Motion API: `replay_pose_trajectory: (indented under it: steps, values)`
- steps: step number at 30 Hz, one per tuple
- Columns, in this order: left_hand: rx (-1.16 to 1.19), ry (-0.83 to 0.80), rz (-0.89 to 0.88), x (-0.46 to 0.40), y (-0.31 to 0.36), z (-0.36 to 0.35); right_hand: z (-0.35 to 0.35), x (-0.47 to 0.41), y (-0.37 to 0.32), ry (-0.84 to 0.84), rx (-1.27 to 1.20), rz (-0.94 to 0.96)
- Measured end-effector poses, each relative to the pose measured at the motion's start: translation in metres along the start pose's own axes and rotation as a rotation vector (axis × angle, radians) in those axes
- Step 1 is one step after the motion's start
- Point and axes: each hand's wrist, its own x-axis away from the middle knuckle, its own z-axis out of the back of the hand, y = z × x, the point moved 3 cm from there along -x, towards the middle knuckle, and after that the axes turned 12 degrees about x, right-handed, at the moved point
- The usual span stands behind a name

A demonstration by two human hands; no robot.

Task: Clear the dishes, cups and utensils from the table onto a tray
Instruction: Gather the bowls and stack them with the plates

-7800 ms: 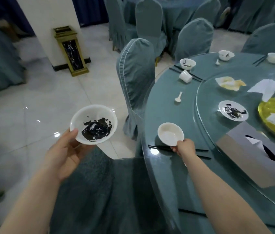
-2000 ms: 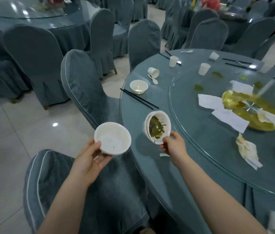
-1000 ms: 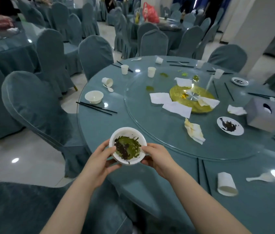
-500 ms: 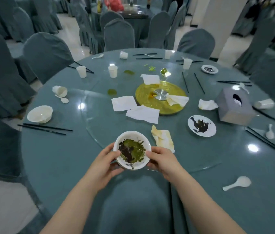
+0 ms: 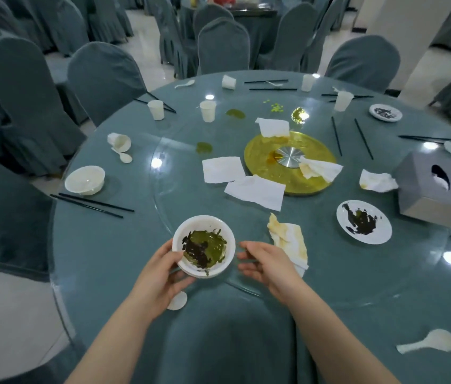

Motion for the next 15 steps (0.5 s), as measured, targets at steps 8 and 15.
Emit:
replay_pose_trajectory:
  steps: [8, 15]
  values:
    - [0.137, 0.099, -0.072, 0.024, 0.028, 0.053, -0.07, -0.008, -0.003, -0.062, 0.09, -0.016]
    - [0.219, 0.148, -0.153, 0.07, 0.07, 0.127, -0.167, 0.014, -0.011, -0.127, 0.147, -0.001]
